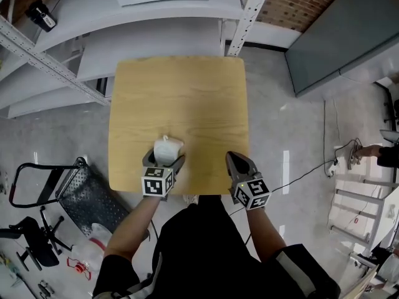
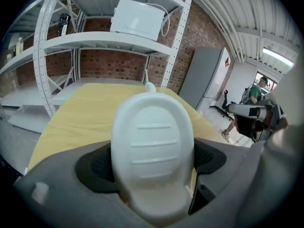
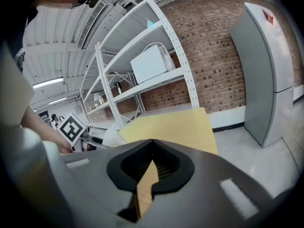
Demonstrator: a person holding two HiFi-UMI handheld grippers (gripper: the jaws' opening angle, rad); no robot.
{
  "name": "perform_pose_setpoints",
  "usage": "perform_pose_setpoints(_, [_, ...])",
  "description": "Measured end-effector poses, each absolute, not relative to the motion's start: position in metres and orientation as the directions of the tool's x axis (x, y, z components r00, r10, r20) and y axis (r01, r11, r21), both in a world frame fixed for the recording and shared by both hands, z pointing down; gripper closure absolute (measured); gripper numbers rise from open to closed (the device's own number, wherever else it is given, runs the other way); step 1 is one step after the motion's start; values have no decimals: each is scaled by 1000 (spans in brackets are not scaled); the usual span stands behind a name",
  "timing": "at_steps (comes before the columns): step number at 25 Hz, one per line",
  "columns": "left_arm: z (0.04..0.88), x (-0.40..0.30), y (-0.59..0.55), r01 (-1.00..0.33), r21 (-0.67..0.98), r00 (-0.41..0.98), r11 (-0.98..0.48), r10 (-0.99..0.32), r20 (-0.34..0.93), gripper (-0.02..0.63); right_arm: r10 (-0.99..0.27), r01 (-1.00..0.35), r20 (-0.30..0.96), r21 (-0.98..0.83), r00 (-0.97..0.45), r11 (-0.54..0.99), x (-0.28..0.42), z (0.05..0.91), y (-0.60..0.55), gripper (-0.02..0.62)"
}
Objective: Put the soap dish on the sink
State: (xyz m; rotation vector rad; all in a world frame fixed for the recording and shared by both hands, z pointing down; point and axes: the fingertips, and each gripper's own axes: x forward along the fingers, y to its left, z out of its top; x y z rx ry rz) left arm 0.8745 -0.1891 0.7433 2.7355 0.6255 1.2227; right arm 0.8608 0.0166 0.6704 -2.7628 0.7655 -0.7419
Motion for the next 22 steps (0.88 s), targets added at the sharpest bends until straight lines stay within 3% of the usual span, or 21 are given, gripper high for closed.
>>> perform_pose_setpoints(12, [778,889,-187,349,133,521,-928,310,795,140,-499,-379,471,-331,728,-864,861,700,26,589])
perform_pose_setpoints(22, [793,891,-178,354,141,481,-925,309,821,139,-489,-360,481,-340,727,-869,859,699,31,589])
